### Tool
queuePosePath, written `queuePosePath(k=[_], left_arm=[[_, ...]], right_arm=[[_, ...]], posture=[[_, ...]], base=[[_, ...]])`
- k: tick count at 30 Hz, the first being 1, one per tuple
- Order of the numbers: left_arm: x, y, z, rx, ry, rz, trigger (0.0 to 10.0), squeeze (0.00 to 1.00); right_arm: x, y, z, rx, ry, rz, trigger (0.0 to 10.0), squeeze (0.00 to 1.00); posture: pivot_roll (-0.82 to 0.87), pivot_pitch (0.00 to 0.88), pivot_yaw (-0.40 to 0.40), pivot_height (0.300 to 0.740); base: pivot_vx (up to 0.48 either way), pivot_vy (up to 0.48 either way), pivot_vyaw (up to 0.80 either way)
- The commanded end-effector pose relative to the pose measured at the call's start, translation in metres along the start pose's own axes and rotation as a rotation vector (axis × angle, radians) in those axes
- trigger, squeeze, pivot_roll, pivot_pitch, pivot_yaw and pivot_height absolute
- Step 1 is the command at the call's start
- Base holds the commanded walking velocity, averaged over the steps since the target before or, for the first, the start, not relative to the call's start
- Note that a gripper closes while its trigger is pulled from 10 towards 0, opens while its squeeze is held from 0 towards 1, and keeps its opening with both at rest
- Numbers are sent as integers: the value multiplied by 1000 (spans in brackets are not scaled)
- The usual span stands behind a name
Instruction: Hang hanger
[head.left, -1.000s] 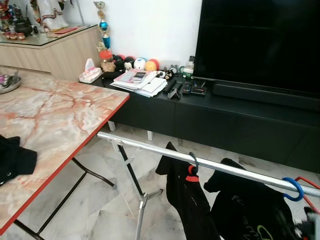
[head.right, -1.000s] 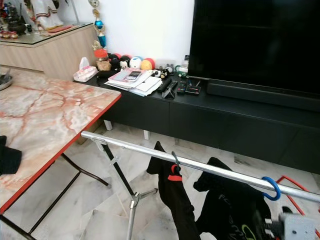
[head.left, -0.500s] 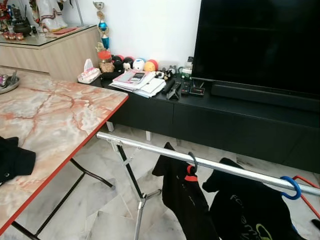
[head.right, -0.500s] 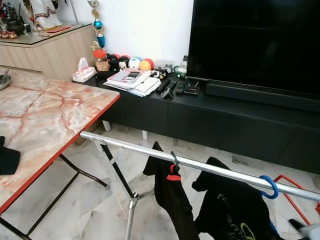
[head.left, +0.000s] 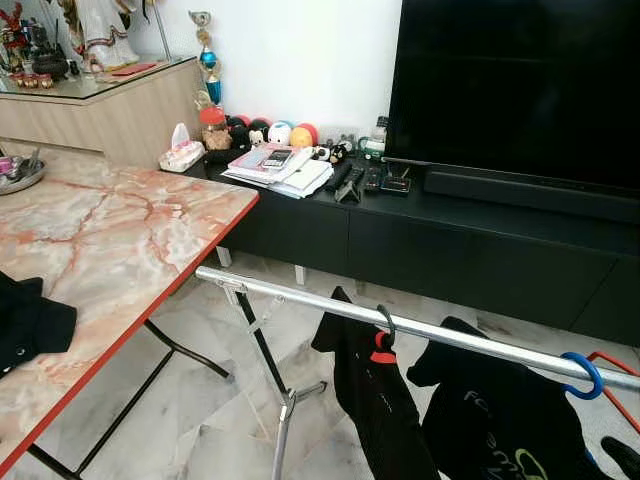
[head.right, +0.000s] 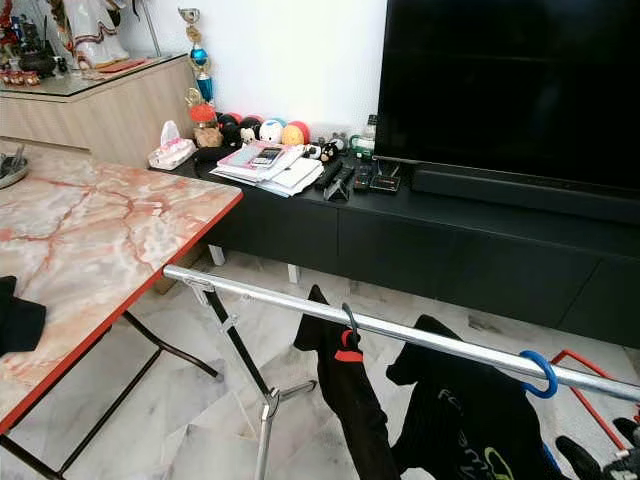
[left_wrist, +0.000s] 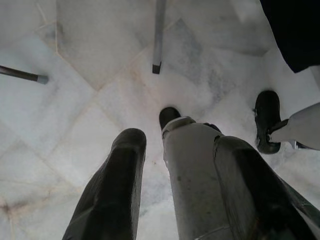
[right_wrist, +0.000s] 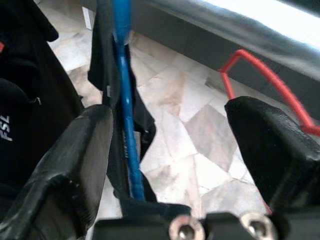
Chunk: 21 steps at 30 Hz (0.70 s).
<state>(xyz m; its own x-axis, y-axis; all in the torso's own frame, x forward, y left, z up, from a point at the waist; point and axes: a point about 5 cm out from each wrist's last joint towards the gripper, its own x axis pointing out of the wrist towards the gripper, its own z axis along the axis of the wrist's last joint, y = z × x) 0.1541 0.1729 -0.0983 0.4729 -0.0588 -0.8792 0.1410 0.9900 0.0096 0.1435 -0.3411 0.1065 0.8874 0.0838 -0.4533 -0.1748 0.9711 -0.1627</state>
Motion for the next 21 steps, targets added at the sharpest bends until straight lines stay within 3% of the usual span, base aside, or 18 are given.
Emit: queuePosePath(k=[1, 10, 14, 21], left_arm=[[0, -2, -5, 11, 23, 1, 10000, 0], [0, -2, -5, 9, 25, 4, 10000, 0], [0, -2, -4, 18, 27, -2, 10000, 0], [0, 0, -3, 25, 22, 0, 10000, 0]], right_arm=[[5, 3, -5, 3, 14, 3, 10000, 0], [8, 0, -14, -11, 39, -19, 10000, 0], [6, 0, -28, -2, 98, -58, 10000, 0], [11, -2, -31, 14, 78, -106, 10000, 0]], posture=[[-108, 5, 2, 740], [-104, 13, 2, 740], [-108, 14, 7, 740], [-104, 8, 15, 740]], base=[[0, 0, 0], [0, 0, 0], [0, 0, 0], [0, 0, 0]])
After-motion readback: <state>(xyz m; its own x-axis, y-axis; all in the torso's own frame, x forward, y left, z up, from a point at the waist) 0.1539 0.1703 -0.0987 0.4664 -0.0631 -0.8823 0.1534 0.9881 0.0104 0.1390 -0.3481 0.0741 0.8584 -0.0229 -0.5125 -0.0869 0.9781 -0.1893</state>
